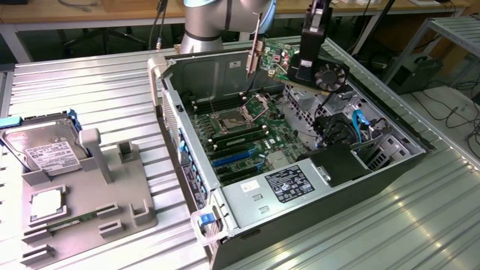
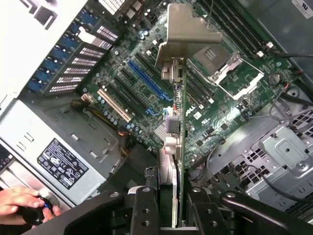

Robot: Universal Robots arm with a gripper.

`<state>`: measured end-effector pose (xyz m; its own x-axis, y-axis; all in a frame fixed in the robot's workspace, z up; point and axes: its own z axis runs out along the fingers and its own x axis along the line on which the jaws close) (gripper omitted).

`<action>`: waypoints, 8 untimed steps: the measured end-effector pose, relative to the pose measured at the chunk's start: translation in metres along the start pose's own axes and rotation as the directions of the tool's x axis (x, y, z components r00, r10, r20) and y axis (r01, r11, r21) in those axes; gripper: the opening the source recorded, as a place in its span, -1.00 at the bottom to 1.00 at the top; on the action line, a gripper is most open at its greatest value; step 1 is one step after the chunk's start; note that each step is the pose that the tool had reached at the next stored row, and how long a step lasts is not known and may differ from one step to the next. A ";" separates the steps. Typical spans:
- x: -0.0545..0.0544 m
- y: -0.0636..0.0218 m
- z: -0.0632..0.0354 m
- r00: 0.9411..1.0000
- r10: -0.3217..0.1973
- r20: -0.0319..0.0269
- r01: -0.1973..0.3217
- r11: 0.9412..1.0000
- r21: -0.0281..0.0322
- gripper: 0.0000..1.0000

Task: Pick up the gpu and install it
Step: 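Insert the gpu into the slot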

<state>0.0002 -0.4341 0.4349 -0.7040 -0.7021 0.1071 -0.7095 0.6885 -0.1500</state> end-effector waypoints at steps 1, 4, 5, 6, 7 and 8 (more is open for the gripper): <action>0.000 0.0000 0.0000 1.000 -0.010 0.001 0.010 1.000 0.001 -0.44; 0.000 0.0000 -0.0001 0.999 -0.052 0.008 0.052 0.999 0.006 -0.44; 0.000 0.0000 -0.0001 0.998 -0.069 0.010 0.069 0.998 0.008 -0.44; 0.000 0.0000 0.0000 0.997 -0.082 0.012 0.082 0.997 0.010 -0.44; 0.000 0.0000 0.0000 0.995 -0.094 0.014 0.094 0.995 0.011 -0.44; 0.000 0.0000 0.0000 0.994 -0.109 0.016 0.108 0.994 0.013 -0.44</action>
<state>0.0002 -0.4341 0.4350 -0.6222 -0.7755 0.1072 -0.7811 0.6060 -0.1501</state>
